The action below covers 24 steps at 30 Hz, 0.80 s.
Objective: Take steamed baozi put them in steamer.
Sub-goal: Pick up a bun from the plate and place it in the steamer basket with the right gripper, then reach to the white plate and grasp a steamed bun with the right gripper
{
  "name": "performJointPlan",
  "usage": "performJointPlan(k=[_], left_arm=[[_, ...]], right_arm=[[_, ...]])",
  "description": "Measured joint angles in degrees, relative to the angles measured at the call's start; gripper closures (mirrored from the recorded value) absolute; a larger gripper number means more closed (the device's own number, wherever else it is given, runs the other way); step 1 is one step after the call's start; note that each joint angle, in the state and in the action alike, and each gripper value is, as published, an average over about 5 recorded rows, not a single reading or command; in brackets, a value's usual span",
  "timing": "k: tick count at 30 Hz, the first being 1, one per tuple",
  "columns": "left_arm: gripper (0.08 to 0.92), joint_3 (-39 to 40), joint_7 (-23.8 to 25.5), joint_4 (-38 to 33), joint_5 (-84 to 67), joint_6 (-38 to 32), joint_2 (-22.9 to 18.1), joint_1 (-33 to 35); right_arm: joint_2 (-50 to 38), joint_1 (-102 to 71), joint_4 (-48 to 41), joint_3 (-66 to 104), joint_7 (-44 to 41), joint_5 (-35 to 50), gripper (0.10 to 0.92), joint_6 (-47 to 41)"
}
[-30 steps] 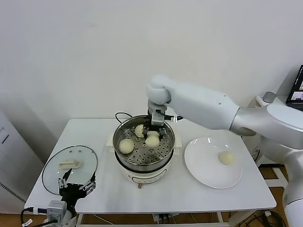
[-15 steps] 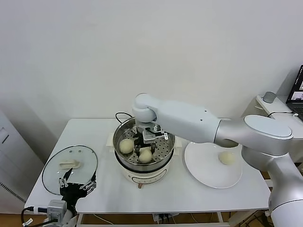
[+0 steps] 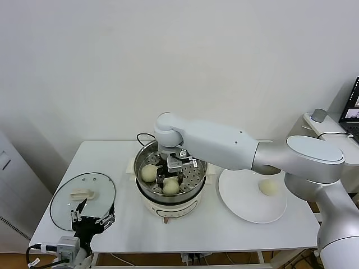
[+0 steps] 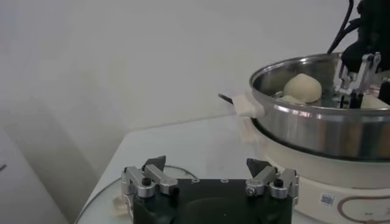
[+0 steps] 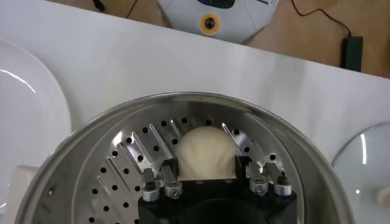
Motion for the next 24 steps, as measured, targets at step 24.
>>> performJointPlan(k=[24], left_arm=[[0.177,-0.24,1.17,-1.37,-3.06,0.52,0.00,0.82]], right_arm=[[-20.16,9.26,0.14,7.83,-3.39,14.10,0.203,-27.58]])
